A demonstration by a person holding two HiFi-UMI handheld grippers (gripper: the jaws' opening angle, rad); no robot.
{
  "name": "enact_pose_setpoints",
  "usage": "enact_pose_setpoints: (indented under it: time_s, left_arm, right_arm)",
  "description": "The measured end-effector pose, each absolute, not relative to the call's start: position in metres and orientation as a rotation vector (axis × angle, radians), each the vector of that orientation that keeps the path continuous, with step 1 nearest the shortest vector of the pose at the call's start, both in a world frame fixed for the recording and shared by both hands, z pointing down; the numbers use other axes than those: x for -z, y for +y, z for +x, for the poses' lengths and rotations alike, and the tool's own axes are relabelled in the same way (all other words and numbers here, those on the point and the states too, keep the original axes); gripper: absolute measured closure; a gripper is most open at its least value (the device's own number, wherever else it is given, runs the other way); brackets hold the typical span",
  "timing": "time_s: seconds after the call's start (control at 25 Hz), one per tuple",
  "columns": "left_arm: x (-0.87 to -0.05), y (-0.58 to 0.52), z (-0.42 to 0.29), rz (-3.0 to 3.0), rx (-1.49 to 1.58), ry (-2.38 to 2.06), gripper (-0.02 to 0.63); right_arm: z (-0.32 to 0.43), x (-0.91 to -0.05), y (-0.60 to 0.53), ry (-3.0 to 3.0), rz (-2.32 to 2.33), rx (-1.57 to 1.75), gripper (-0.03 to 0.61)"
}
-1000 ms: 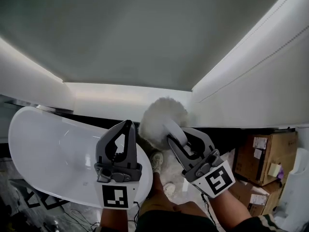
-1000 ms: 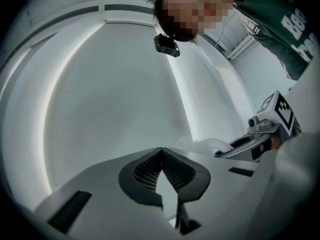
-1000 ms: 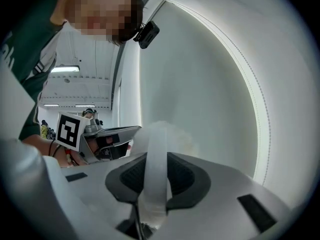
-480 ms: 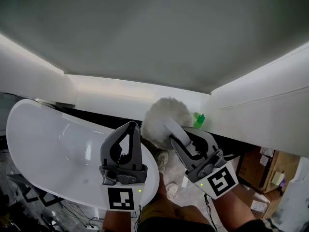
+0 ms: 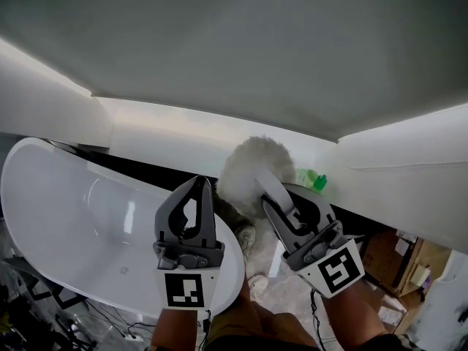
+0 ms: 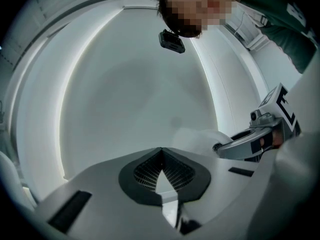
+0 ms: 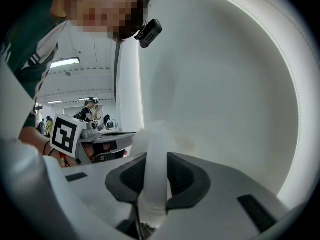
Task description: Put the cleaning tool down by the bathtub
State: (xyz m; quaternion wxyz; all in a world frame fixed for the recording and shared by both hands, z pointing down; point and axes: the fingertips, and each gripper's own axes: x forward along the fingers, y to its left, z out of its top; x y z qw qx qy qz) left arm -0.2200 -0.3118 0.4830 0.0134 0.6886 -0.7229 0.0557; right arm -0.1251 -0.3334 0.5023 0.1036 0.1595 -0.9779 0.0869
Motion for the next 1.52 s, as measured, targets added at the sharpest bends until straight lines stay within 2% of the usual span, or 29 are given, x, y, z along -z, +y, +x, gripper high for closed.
enact_pose_setpoints:
  time_s: [0.44, 1.12, 1.52]
  left_arm:
    - [-0.540, -0.313, -0.242, 2.144, -0.233, -2.241, 0.607]
    - [-0.566, -0.309, -0.219, 2.139, -0.216, -2.238, 0.607]
    - [-0.583, -0.305, -0.244, 2.068, -0.175, -2.244, 0.607]
  right_arm:
    - [-0.146, -0.584, -0.335, -2.804, 0.483, -0.338, 0.486]
    - [-0.161, -0.678, -0.361, -2.634, 0.444, -0.319, 0.486]
    - [-0.194, -0.740, -0.363, -2.490, 0.381, -0.309, 0.486]
